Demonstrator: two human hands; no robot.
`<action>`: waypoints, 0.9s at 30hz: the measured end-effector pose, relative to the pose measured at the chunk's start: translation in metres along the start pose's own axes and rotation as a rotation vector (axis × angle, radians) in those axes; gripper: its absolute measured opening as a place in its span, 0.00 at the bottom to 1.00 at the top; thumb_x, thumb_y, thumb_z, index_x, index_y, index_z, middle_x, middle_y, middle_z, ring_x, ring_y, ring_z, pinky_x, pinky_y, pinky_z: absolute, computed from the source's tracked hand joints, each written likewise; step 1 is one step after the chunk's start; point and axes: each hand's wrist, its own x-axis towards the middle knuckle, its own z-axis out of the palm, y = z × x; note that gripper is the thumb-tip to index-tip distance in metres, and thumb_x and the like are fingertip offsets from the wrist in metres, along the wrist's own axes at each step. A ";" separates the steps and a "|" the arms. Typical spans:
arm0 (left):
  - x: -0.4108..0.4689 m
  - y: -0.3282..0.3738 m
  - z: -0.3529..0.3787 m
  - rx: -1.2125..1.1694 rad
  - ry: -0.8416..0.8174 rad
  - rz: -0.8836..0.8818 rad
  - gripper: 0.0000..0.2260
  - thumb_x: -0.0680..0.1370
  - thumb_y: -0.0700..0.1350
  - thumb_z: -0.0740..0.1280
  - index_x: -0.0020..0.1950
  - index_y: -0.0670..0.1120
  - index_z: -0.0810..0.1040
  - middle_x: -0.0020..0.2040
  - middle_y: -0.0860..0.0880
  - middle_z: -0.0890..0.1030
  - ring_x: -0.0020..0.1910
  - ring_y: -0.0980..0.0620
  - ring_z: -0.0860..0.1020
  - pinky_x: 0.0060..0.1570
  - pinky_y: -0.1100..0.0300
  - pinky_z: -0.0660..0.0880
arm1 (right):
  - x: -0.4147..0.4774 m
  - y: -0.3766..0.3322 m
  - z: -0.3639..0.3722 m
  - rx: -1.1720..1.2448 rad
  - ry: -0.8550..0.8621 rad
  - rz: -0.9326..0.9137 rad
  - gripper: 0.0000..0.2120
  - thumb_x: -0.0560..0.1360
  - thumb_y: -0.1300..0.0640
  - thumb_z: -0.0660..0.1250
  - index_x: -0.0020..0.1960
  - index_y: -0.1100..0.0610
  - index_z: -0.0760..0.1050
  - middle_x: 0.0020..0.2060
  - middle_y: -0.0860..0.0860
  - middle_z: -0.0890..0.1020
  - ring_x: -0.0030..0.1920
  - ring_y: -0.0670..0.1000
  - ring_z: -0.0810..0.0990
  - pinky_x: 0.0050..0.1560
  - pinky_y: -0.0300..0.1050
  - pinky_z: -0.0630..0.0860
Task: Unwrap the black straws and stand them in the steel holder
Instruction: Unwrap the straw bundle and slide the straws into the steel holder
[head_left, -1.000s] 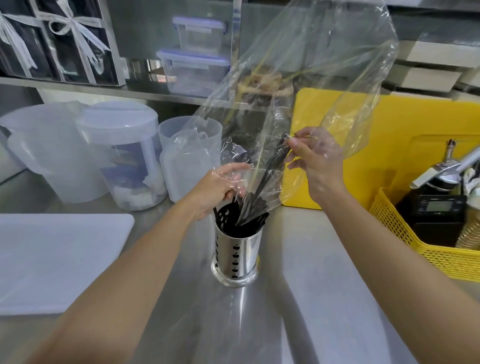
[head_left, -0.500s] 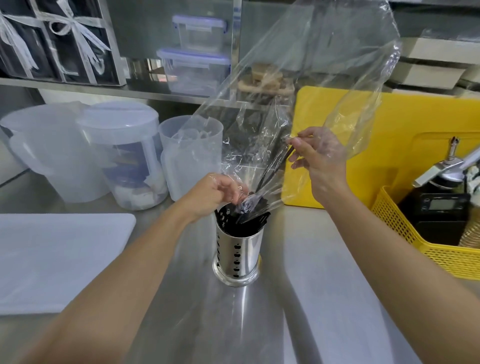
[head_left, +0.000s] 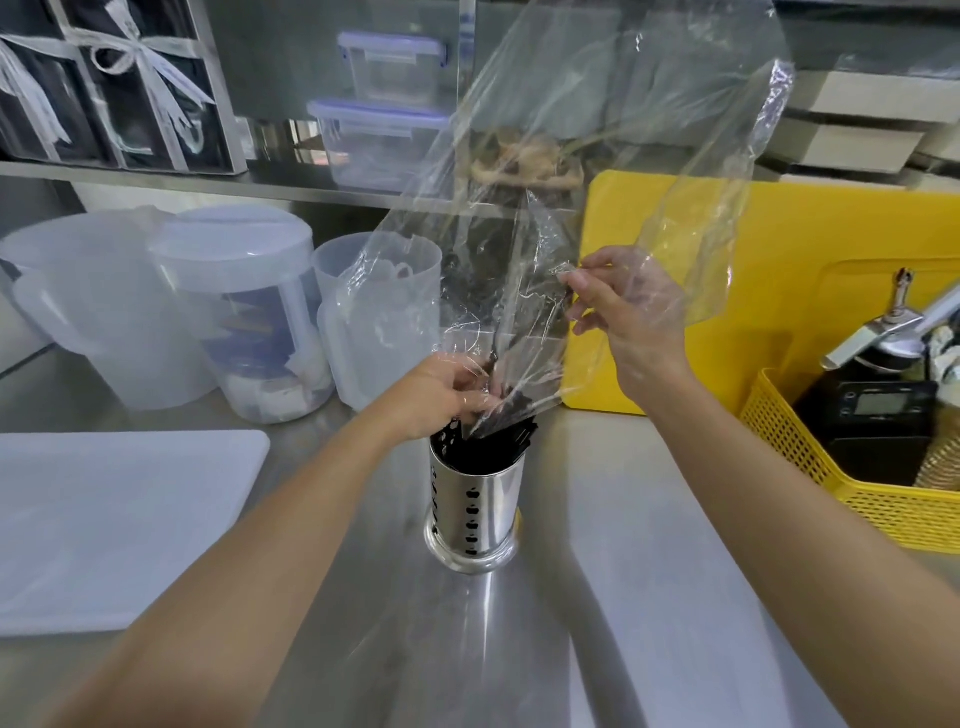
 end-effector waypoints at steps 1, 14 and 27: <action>0.000 0.000 0.000 -0.051 0.008 -0.018 0.06 0.74 0.32 0.66 0.47 0.41 0.76 0.39 0.47 0.76 0.38 0.55 0.77 0.33 0.72 0.74 | 0.000 0.000 -0.001 -0.012 -0.009 0.009 0.09 0.70 0.65 0.72 0.43 0.53 0.76 0.34 0.50 0.82 0.27 0.46 0.77 0.28 0.39 0.75; -0.001 -0.007 -0.005 0.097 0.138 0.058 0.16 0.81 0.43 0.58 0.69 0.47 0.66 0.43 0.54 0.79 0.45 0.56 0.78 0.48 0.68 0.75 | -0.005 0.009 -0.007 -0.091 0.005 0.099 0.11 0.70 0.67 0.71 0.49 0.56 0.76 0.28 0.46 0.82 0.25 0.45 0.77 0.28 0.38 0.75; 0.007 -0.008 0.004 -0.064 0.197 0.084 0.04 0.78 0.37 0.61 0.51 0.44 0.72 0.41 0.49 0.77 0.40 0.55 0.78 0.47 0.58 0.76 | -0.005 0.010 -0.008 -0.047 -0.020 0.055 0.12 0.71 0.68 0.70 0.51 0.56 0.76 0.29 0.47 0.82 0.25 0.46 0.77 0.30 0.40 0.76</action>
